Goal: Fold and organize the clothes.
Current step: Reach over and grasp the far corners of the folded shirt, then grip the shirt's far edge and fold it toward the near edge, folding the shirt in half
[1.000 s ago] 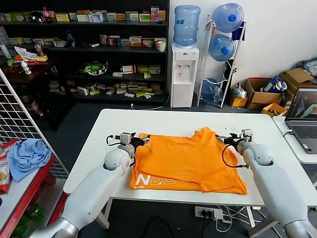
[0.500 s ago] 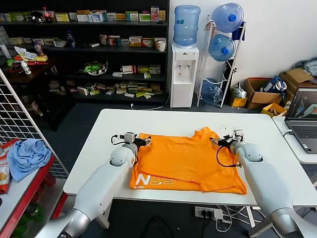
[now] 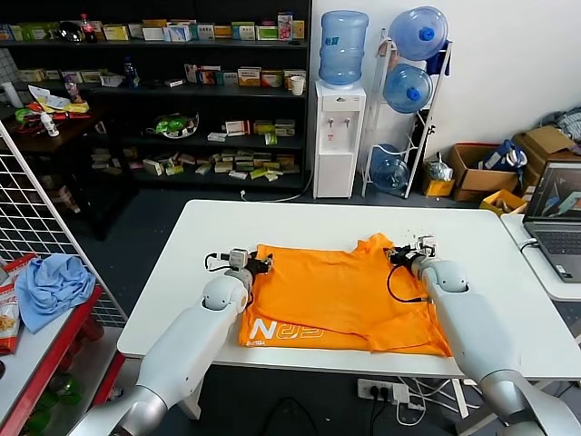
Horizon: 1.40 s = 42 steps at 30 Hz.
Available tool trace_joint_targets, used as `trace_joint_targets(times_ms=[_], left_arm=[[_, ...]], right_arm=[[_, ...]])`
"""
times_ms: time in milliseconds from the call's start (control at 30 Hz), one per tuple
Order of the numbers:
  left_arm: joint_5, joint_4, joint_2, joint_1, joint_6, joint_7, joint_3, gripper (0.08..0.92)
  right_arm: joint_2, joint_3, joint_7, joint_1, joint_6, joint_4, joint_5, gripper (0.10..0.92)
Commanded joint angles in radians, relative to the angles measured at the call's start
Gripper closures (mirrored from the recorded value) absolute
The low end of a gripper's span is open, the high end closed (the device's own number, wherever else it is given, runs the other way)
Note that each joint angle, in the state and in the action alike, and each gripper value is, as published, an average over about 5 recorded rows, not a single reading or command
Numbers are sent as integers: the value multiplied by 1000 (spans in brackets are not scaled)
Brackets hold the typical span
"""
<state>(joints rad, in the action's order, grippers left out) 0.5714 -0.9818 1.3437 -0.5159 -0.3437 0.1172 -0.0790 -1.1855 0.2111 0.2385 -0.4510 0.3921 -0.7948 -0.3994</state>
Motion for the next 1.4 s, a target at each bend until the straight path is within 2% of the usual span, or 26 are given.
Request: trace_joint_targets(times_ms=[33,133,233,433,833,1033,1200,1400], left_arm=[[5,-56,-20,-31,-6,-7,0,579],[19,-93,-39,-54,7,-10,8,666],[39,-145,-66,-85,34,-13,16,753],[48,-285,-141,-159,65,-2,30,897],[83,-579,-299,-347,63,29,70,907],[84,-730,-380,-469,46,57,85,907],[73,-821,-399,-582,38,80,96,907],[18,-868,-380,-696,41,91,104,907]], right_arm=[[-6,1,-8,-9,-17,-16,-8,779],[8,-1,-24,-35,-32,-72,-28,858],[26,-2,-47,-70,-45,-146,-40,899],[79,6,-109,-166,-32,-341,-74,901],[240,103,-219,-524,42,-797,-121,901],[293,221,-228,-754,55,-955,-99,901],[304,283,-224,-897,55,-1033,-62,901],[288,311,-219,-978,56,-1043,-2,901]])
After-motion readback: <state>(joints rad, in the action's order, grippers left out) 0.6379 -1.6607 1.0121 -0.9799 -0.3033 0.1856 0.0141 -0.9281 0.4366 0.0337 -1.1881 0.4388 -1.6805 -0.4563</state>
